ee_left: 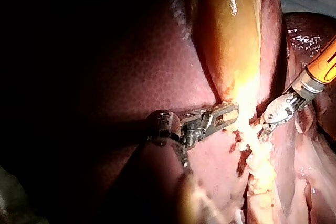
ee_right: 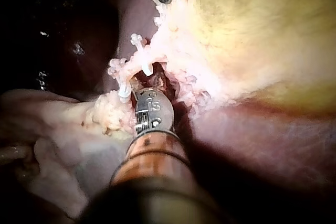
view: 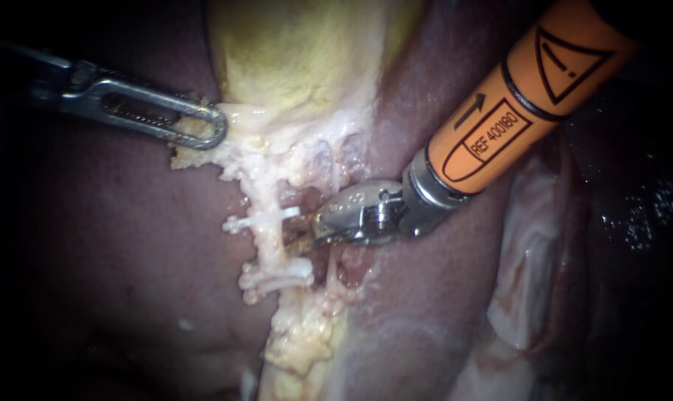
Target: Go to the cutting position left tube
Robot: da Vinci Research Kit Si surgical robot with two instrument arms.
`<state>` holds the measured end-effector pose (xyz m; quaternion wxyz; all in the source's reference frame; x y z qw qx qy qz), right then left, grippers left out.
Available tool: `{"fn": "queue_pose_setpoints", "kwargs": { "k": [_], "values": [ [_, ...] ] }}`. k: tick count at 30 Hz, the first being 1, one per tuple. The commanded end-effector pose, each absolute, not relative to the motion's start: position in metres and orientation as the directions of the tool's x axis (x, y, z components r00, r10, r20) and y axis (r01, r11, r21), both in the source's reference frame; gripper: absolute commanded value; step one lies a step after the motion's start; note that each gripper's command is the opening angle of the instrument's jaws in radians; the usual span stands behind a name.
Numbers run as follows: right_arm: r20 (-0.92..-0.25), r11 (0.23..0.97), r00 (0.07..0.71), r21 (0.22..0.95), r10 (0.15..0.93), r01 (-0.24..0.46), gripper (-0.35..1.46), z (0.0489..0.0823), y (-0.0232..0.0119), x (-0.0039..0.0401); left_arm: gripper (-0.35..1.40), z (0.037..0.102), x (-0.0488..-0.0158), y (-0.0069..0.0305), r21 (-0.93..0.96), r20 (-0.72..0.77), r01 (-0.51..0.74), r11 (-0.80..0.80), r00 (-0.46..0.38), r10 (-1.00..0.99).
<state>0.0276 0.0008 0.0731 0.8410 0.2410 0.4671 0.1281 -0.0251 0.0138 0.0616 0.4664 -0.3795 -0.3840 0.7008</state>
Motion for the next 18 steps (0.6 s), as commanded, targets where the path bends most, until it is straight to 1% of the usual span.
{"fn": "queue_pose_setpoints", "kwargs": {
  "k": [1, 6, 12, 18],
  "values": [
    [-0.724, 0.851, 0.531, 0.525, 0.441, 0.009, 0.73, 0.0731, 0.0009, 0.0275, -0.35, 0.0616, -0.0251, 0.0138, -0.892, -0.173, -0.362, -0.27, -0.277, 0.945],
    [-0.725, 0.85, 0.53, 0.526, 0.44, 0.014, 0.98, 0.0733, 0.0011, 0.0269, -0.35, 0.0616, -0.0251, 0.0138, -0.892, -0.174, -0.362, -0.27, -0.277, 0.945],
    [-0.726, 0.849, 0.53, 0.528, 0.439, 0.02, 1.06, 0.0735, 0.0018, 0.0252, -0.35, 0.0616, -0.0251, 0.0138, -0.892, -0.174, -0.362, -0.27, -0.277, 0.945],
    [-0.727, 0.846, 0.529, 0.532, 0.438, 0.03, 1.06, 0.0733, 0.0025, 0.0234, -0.35, 0.0616, -0.0251, 0.0138, -0.892, -0.174, -0.362, -0.27, -0.277, 0.945]
  ]
}}
